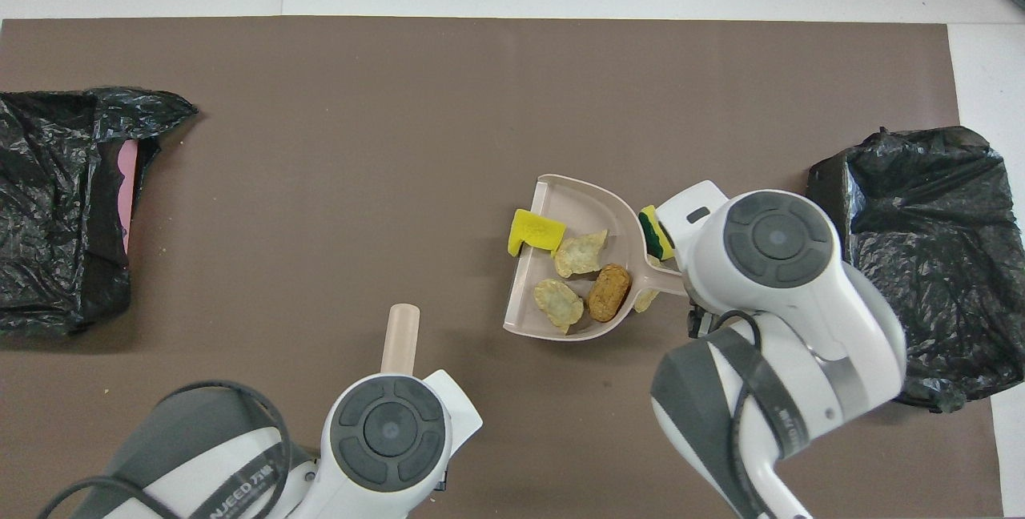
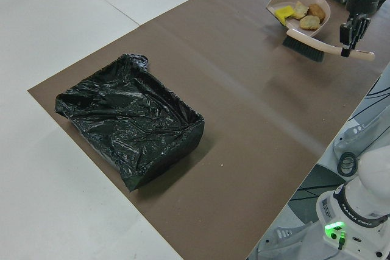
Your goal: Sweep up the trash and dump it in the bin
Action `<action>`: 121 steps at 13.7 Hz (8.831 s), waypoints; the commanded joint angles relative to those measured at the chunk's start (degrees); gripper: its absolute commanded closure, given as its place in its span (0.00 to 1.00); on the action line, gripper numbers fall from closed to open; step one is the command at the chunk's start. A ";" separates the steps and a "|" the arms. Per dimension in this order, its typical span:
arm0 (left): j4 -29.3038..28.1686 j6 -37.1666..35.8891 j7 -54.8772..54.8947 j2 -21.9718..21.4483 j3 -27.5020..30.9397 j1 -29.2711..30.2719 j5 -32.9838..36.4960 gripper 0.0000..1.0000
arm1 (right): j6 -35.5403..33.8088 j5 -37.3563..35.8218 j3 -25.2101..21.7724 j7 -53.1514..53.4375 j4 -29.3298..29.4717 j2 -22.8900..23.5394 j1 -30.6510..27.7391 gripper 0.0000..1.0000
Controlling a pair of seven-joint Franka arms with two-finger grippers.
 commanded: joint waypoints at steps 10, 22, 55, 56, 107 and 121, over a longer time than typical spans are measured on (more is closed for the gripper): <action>-19.04 27.81 -26.76 -2.71 0.71 -22.43 -9.04 1.00 | -9.20 2.92 -0.82 -31.04 8.19 -7.29 -34.22 1.00; -18.60 35.37 -25.88 3.27 0.89 -24.02 -9.32 0.98 | 8.20 -10.41 -3.99 -54.61 10.74 -1.58 -46.99 1.00; 41.15 -7.59 29.57 11.78 2.03 32.14 -0.71 0.00 | 30.80 -38.01 -3.11 -66.25 -4.45 -10.27 -42.95 1.00; 41.77 -8.83 31.58 11.79 2.12 33.02 -0.71 0.00 | 30.88 -39.86 -3.02 -64.39 -5.51 -11.06 -42.77 1.00; 42.40 -13.23 37.93 10.03 1.59 36.63 3.77 0.00 | 1.08 0.81 29.41 91.29 39.75 37.18 -7.17 1.00; 40.73 -13.06 38.01 8.98 1.59 36.10 3.77 0.00 | 5.66 1.34 29.41 90.94 32.98 36.83 -8.58 0.52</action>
